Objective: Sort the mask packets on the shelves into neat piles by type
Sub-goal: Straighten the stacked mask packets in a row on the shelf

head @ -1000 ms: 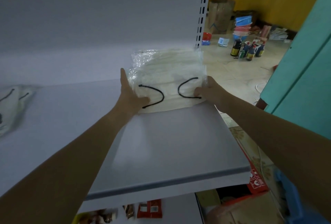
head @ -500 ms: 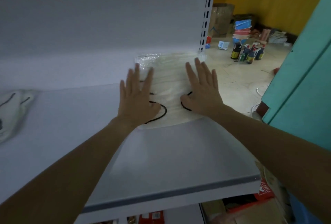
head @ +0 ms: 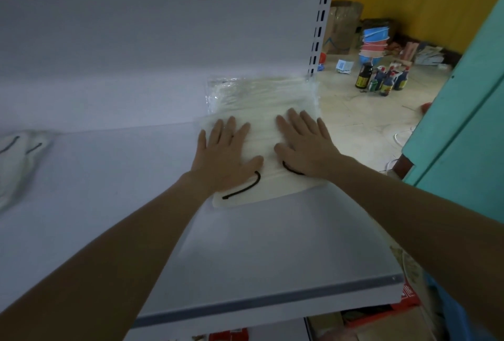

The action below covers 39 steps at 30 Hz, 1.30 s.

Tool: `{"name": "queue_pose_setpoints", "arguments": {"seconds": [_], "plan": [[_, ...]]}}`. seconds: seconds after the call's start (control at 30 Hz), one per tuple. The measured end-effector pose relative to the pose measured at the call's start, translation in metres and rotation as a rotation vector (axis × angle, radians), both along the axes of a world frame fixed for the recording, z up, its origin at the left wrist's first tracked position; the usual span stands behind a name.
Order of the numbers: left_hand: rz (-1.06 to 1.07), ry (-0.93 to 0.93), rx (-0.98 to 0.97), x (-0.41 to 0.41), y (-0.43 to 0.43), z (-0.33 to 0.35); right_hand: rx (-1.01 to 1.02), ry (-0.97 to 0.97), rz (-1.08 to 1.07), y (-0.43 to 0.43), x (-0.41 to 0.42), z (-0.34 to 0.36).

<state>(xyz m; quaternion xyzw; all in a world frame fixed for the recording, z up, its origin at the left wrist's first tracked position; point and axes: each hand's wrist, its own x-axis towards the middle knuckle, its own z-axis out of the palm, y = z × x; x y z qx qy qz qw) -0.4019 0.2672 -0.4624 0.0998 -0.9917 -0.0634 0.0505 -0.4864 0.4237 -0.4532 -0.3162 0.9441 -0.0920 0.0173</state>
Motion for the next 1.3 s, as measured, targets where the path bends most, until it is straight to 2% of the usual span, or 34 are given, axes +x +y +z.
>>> {"name": "queue_pose_setpoints", "arguments": {"seconds": [0.07, 0.17, 0.2, 0.23, 0.33, 0.37, 0.4, 0.53, 0.6, 0.73, 0.93, 1.0, 1.1, 1.17, 1.3], "plan": [[-0.005, -0.012, 0.019, -0.001, -0.002, -0.002, -0.047, -0.006, -0.027, 0.002, -0.002, -0.001], [0.039, 0.258, 0.118, -0.004, -0.010, 0.007, -0.266, 0.138, -0.138, 0.008, -0.018, 0.012], [0.106, 0.349, 0.226, -0.008, -0.015, 0.009, -0.356, 0.105, -0.186, 0.010, -0.023, 0.016], [0.186, 0.375, 0.404, -0.011, -0.020, 0.011, -0.476, -0.014, -0.227, 0.011, -0.027, 0.021], [0.295, 0.331, 1.075, -0.016, -0.032, 0.009, -0.807, -0.489, -0.248, 0.012, -0.029, 0.021], [0.284, 0.330, 1.169, -0.016, -0.033, 0.008, -0.825, -0.558, -0.248, 0.012, -0.027, 0.020], [0.253, 0.322, 1.190, -0.016, -0.033, 0.008, -0.826, -0.594, -0.250, 0.011, -0.027, 0.018], [0.157, 0.277, 1.018, -0.016, -0.038, 0.007, -0.837, -0.654, -0.263, 0.008, -0.030, 0.010], [0.166, 0.282, 0.996, -0.015, -0.043, 0.005, -0.828, -0.650, -0.282, 0.008, -0.030, 0.011], [0.203, 0.277, 1.008, -0.015, -0.044, 0.002, -0.947, -0.591, -0.281, 0.005, -0.031, 0.011], [0.195, 0.243, 0.925, -0.017, -0.039, 0.002, -0.943, -0.594, -0.247, 0.005, -0.036, 0.008], [0.203, 0.274, 1.013, -0.018, -0.039, 0.005, -0.964, -0.596, -0.251, 0.007, -0.038, 0.009], [0.284, 0.366, 1.266, -0.020, -0.037, 0.010, -0.996, -0.618, -0.277, 0.010, -0.044, 0.010], [0.258, 0.325, 1.273, -0.022, -0.032, 0.011, -0.992, -0.681, -0.233, 0.013, -0.039, 0.009], [0.254, 0.316, 1.242, -0.020, -0.030, 0.010, -0.965, -0.662, -0.142, 0.027, -0.034, 0.008]]}}
